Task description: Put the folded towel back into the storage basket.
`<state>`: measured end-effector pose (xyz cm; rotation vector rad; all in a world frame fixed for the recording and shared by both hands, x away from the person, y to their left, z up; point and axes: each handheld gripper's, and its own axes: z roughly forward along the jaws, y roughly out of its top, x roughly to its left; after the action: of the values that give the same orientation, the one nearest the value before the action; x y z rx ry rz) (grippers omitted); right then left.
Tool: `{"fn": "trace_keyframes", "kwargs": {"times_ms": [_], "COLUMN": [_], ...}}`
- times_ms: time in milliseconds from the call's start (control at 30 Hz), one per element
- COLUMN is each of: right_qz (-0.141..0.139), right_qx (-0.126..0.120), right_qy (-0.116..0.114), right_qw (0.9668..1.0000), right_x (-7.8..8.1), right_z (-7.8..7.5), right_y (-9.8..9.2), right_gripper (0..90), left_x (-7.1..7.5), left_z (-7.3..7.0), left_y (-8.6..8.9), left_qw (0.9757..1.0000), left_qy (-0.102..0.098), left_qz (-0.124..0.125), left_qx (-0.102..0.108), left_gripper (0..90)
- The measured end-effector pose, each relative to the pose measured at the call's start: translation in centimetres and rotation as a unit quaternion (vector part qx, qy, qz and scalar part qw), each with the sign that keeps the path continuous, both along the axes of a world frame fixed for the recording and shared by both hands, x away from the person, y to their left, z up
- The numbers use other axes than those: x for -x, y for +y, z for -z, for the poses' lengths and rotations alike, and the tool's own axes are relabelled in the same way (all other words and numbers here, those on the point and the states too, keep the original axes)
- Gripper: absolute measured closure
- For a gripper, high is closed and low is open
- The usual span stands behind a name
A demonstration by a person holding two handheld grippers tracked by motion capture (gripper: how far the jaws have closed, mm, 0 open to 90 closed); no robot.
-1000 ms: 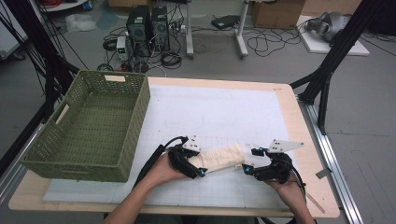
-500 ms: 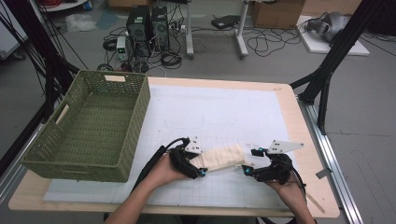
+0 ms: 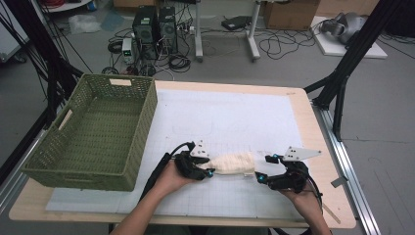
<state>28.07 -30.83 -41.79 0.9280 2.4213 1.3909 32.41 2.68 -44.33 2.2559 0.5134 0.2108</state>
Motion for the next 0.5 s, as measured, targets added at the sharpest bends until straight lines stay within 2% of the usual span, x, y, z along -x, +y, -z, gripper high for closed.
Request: {"fn": "trace_keyframes", "kwargs": {"times_ms": [233, 433, 500], "right_qz": [0.001, 0.003, 0.003], "right_qx": [0.000, -0.001, -0.001], "right_qy": [-0.003, 0.000, -0.001], "right_qw": [1.0000, 1.0000, 1.0000], "right_x": [-0.04, 0.02, 0.01], "right_z": [0.02, 0.01, 0.02], "right_y": [-0.09, -0.12, -0.14], "right_gripper": [21.4, 21.4, 21.4], "left_x": [0.00, 0.00, 0.01], "left_z": [0.06, 0.00, 0.03], "left_y": [0.20, 0.25, 0.23], "left_qw": [0.9998, 0.9998, 0.9997], "left_qy": [-0.009, -0.010, -0.007], "left_qz": [-0.016, -0.015, -0.020], "left_qx": [0.006, 0.004, 0.010], "left_gripper": [69.3, 74.7, 75.7]}}
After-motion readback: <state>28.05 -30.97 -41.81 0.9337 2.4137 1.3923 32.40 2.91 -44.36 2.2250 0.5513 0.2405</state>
